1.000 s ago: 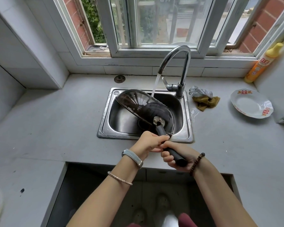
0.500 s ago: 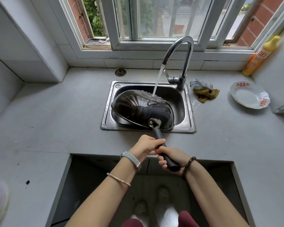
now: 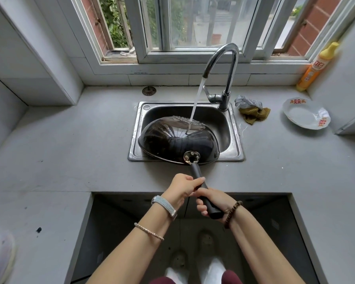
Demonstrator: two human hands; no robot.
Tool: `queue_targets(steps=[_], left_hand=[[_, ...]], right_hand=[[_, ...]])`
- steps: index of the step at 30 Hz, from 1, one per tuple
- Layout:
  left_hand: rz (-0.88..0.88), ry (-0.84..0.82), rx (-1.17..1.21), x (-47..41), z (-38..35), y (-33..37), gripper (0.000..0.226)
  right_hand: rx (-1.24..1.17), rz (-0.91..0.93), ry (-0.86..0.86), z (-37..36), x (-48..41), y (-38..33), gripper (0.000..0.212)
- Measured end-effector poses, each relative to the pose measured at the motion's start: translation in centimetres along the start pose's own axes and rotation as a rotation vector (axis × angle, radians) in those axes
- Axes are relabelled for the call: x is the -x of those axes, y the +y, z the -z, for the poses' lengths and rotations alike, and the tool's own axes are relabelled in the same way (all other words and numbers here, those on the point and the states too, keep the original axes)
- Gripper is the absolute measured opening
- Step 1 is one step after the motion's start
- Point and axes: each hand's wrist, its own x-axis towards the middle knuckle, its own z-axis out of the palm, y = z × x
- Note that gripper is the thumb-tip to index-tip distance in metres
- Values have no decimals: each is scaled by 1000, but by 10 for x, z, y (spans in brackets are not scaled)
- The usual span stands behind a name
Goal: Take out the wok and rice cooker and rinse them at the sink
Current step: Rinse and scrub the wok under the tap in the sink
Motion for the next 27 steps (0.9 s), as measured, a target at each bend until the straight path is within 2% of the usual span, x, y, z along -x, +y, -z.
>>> queue_targets(steps=[6, 11, 16, 20, 24, 27], left_hand=[[-51, 67, -147, 9, -17, 5, 50], [-114, 148, -375, 16, -33, 17, 48], [-186, 184, -489, 18, -44, 34, 42], [-227, 221, -626, 17, -53, 49, 51], [-239, 228, -668, 17, -61, 60, 51], [-265, 243, -686, 18, -68, 68, 52]], right_hand=[[-7, 9, -64, 20, 12, 0, 6], [-92, 14, -132, 39, 21, 0, 13], [-192, 13, -173, 46, 32, -13, 19], [-294, 18, -190, 47, 40, -24, 24], [-400, 36, -211, 53, 43, -28, 19], [-464, 28, -226, 61, 43, -32, 23]])
